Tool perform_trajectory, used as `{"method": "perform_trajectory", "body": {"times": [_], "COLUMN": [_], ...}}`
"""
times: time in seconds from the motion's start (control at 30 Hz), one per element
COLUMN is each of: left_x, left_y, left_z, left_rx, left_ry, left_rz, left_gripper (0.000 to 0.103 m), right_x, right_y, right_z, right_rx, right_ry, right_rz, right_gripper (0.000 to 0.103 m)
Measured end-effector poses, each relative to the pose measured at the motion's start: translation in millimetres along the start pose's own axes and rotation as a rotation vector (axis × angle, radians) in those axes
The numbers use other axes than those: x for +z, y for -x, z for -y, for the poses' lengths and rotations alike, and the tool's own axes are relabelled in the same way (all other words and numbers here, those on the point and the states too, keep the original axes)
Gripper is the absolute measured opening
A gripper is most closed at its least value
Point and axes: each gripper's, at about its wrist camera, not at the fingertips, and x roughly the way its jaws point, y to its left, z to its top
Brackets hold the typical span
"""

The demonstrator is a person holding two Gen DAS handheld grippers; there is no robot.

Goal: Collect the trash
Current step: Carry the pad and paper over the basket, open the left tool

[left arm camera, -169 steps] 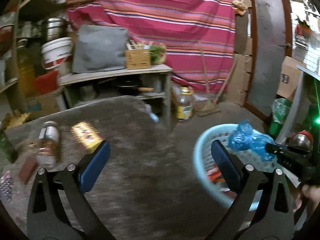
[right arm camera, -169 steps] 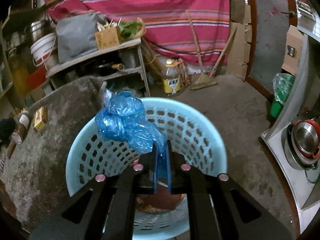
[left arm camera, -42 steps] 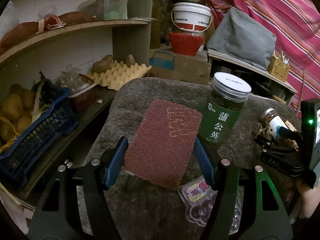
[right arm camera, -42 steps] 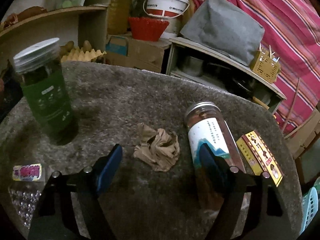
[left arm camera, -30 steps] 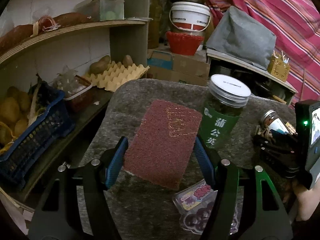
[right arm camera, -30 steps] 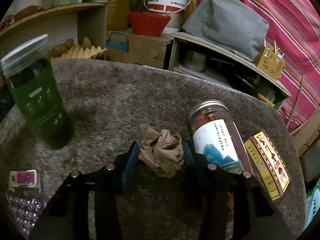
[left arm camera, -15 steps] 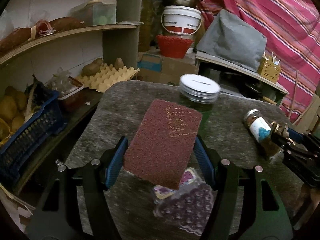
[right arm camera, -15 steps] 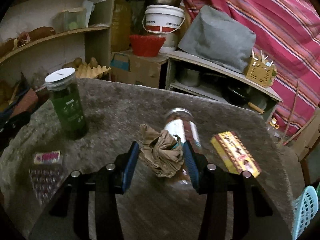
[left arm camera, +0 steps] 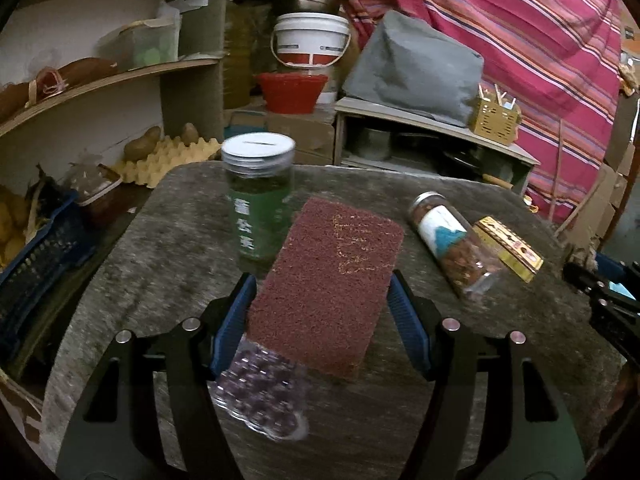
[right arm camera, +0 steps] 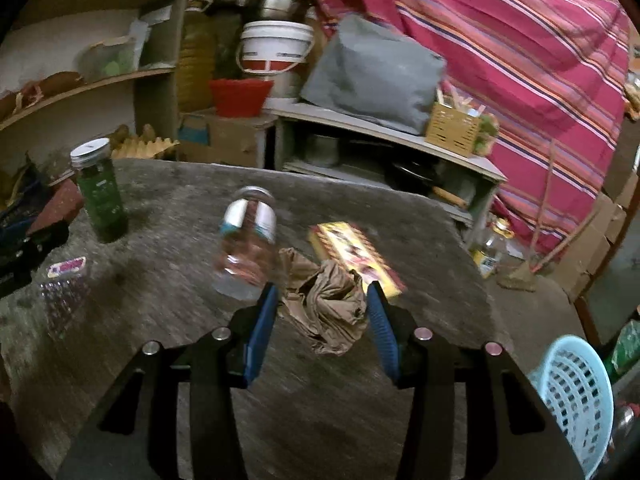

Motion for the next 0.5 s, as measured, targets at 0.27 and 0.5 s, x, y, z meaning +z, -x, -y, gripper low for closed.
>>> {"method": "perform_trajectory", "body": {"times": [0.27,0.5], "left_x": [-7.0,-9.2], "left_y": [8.1,15.9], "left_z": [26.6,77.0], "left_rx": [-0.024,0.002], "left_ry": [-0.03,-0.122], "left_rz": [0.0,0.016], "left_gripper": [0.066,0.066], "right_x": [-27.4,-40.7], "right_y": [32.2,59.0], "right_z": [66.5,132.9], "right_rx": [-0.021,-0.027], "right_ry": [-0.04,-0.126], "right_rz": [0.011,0.04], "right_gripper": [0.046,0.046]}}
